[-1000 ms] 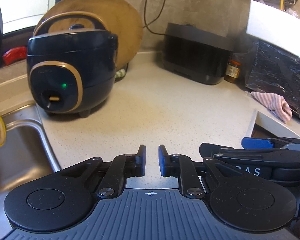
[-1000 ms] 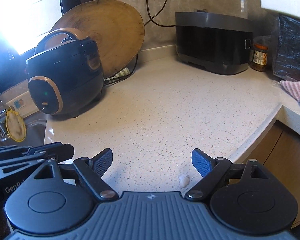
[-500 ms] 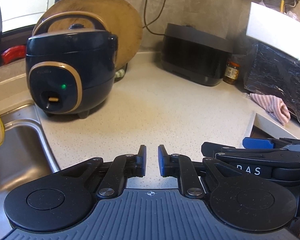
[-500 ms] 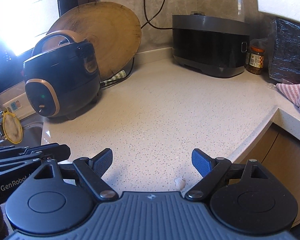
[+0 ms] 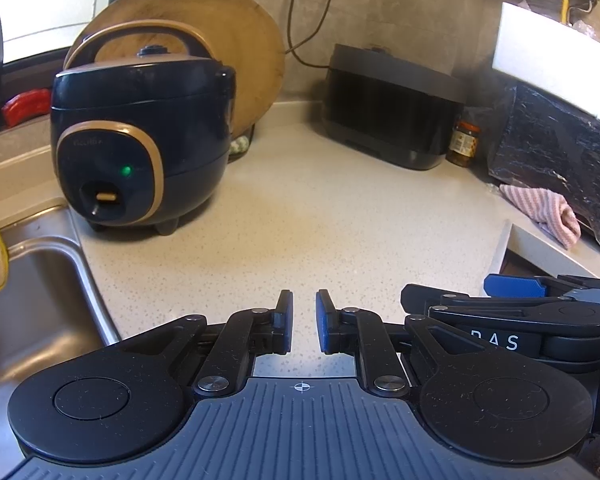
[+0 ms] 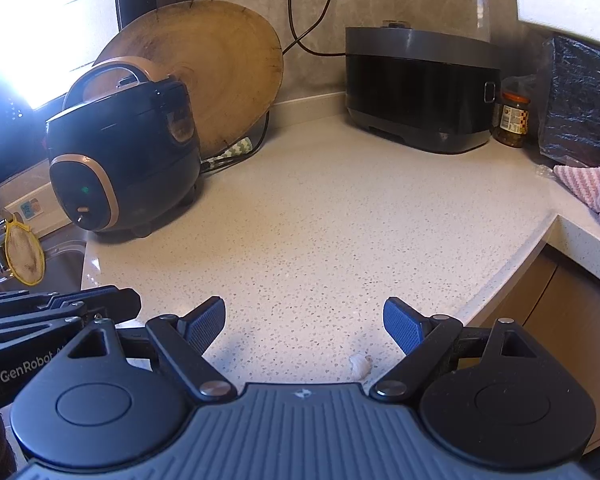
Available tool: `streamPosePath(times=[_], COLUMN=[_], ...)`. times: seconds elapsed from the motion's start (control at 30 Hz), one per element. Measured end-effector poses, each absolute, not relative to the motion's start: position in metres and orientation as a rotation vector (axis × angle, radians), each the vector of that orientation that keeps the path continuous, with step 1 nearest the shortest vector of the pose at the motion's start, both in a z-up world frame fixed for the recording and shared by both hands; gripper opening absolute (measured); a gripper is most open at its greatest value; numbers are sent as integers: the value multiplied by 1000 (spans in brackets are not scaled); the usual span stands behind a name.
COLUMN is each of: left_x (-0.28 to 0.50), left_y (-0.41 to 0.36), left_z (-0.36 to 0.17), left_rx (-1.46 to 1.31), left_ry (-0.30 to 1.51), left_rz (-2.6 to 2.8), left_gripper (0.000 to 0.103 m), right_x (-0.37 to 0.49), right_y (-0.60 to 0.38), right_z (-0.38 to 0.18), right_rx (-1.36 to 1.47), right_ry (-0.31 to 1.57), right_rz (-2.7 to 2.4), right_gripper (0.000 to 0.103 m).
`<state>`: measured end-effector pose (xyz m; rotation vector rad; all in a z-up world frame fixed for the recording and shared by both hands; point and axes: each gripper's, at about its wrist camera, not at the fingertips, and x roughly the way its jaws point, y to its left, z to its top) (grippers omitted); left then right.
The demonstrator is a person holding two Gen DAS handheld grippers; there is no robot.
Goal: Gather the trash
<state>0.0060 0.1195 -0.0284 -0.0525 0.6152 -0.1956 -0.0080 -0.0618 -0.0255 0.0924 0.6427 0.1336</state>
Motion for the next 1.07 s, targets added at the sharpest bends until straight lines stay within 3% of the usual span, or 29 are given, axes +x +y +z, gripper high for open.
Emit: streamPosePath(times=[1.07], left_x=[5], left_y=[127], left_z=[-30], left_rx=[-88], left_ry=[604], left_rz=[-155], left_gripper=[16], right_x=[-7], right_y=[-61], right_z=[-28], right_rx=[99], right_ry=[646], right_rz=[133], right_gripper=[89])
